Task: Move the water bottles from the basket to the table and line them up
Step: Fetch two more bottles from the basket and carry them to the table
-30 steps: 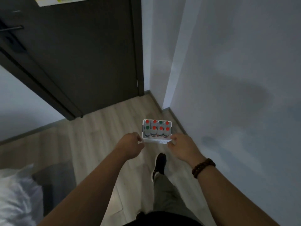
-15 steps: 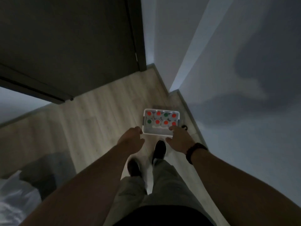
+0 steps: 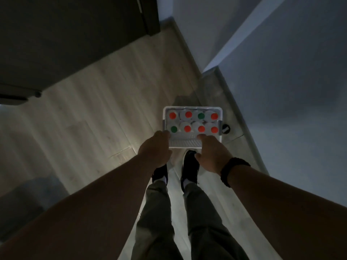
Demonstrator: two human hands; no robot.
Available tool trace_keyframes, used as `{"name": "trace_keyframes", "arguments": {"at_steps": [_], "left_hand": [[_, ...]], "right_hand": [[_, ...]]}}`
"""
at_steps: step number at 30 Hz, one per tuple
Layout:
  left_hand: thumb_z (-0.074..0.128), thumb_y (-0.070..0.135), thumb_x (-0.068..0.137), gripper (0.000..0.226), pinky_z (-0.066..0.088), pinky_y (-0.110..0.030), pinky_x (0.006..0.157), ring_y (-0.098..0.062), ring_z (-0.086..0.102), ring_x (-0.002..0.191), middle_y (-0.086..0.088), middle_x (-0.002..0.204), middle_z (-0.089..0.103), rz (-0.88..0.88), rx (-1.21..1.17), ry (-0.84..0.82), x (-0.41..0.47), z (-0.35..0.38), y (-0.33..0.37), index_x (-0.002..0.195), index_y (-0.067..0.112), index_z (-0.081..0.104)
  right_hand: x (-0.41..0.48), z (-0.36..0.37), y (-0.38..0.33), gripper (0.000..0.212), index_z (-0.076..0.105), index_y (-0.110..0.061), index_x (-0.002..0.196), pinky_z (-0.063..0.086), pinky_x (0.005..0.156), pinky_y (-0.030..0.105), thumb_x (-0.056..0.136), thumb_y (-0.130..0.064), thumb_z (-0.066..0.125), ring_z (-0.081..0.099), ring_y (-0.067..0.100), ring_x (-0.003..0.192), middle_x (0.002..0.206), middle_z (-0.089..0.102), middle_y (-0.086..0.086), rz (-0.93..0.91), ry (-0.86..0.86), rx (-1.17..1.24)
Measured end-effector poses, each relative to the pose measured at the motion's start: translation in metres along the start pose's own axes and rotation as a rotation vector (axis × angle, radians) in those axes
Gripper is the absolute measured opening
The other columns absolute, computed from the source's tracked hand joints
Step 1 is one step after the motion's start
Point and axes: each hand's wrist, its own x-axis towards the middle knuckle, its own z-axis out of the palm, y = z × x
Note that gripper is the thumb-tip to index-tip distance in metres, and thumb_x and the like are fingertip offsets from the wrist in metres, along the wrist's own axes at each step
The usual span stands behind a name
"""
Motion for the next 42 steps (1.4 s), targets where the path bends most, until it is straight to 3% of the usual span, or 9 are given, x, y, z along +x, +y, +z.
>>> {"name": "trace_keyframes", "arguments": {"at_steps": [6,12,17,22,29,33,35,38,42], "left_hand": [[0.069,0.031,0.094,0.058,0.05,-0.045,0.102,-0.033,0.056,0.127,-0.009,0.146,0.044,0.114,0.091,-0.04,0.102,0.039,-0.025,0.145,0.022,0.042],[0.075,0.027,0.089,0.066,0.051,-0.051,0.099,-0.035,0.056,0.126,-0.008,0.15,0.04,0.17,0.15,-0.043,0.164,0.074,-0.052,0.145,0.02,0.04],[0.075,0.03,0.09,0.082,0.046,-0.046,0.106,-0.032,0.05,0.135,-0.005,0.157,0.041,0.177,0.105,-0.053,0.203,0.096,-0.072,0.157,0.022,0.029],[0.069,0.039,0.095,0.065,0.051,-0.046,0.1,-0.032,0.058,0.126,-0.008,0.143,0.056,0.182,0.085,0.043,0.221,0.109,-0.067,0.15,0.02,0.04],[0.064,0.044,0.097,0.057,0.053,-0.047,0.095,-0.034,0.063,0.118,-0.01,0.134,0.063,0.174,0.029,0.107,0.213,0.113,-0.069,0.146,0.02,0.045],[0.061,0.045,0.098,0.061,0.053,-0.046,0.096,-0.034,0.062,0.121,-0.01,0.137,0.063,0.157,0.046,0.082,0.19,0.101,-0.073,0.151,0.021,0.042],[0.06,0.044,0.099,0.064,0.051,-0.044,0.099,-0.033,0.059,0.125,-0.01,0.141,0.06,0.15,0.047,0.056,0.172,0.091,-0.067,0.155,0.021,0.037],[0.061,0.041,0.1,0.067,0.045,-0.041,0.104,-0.032,0.054,0.132,-0.009,0.149,0.054,0.13,0.018,0.044,0.131,0.07,-0.049,0.159,0.023,0.033],[0.061,0.04,0.1,0.067,0.048,-0.043,0.103,-0.03,0.057,0.129,-0.008,0.148,0.056,0.163,0.054,0.059,0.057,0.03,-0.013,0.158,0.021,0.033]], "right_hand": [[0.103,0.049,0.019,0.061,0.039,-0.022,0.146,0.049,0.106,0.049,0.091,-0.017,0.066,0.053,0.033,0.128,0.144,0.045,0.009,0.021,0.031,-0.039],[0.176,0.078,0.035,0.079,0.025,-0.025,0.157,0.038,0.115,0.051,0.092,-0.018,0.069,0.037,0.036,0.144,0.16,0.028,0.01,-0.001,0.041,-0.024],[0.216,0.098,0.043,0.077,0.026,-0.02,0.156,0.039,0.116,0.046,0.093,-0.019,0.069,0.039,0.035,0.143,0.159,0.032,0.014,-0.024,0.036,-0.028],[0.234,0.106,0.043,0.058,0.04,-0.014,0.151,0.043,0.107,0.036,0.099,-0.024,0.063,0.055,0.031,0.13,0.142,0.057,0.012,-0.022,0.162,0.062],[0.227,0.106,0.037,0.061,0.032,-0.01,0.157,0.038,0.116,0.038,0.102,-0.022,0.058,0.047,0.033,0.139,0.151,0.049,0.015,0.045,0.148,0.1],[0.208,0.094,0.03,0.053,0.038,-0.009,0.151,0.043,0.111,0.038,0.103,-0.02,0.056,0.053,0.032,0.131,0.14,0.057,0.014,0.046,0.12,0.109],[0.187,0.084,0.026,0.05,0.04,-0.012,0.149,0.043,0.107,0.038,0.102,-0.019,0.056,0.054,0.03,0.126,0.133,0.059,0.013,0.025,0.114,0.103],[0.143,0.062,0.016,0.052,0.038,-0.011,0.151,0.042,0.108,0.039,0.102,-0.018,0.055,0.051,0.032,0.129,0.139,0.053,0.015,0.018,0.114,0.102],[0.066,0.022,-0.002,0.058,0.034,-0.012,0.154,0.045,0.109,0.042,0.102,-0.021,0.057,0.054,0.033,0.129,0.141,0.053,0.017,0.042,0.144,0.17]]}}
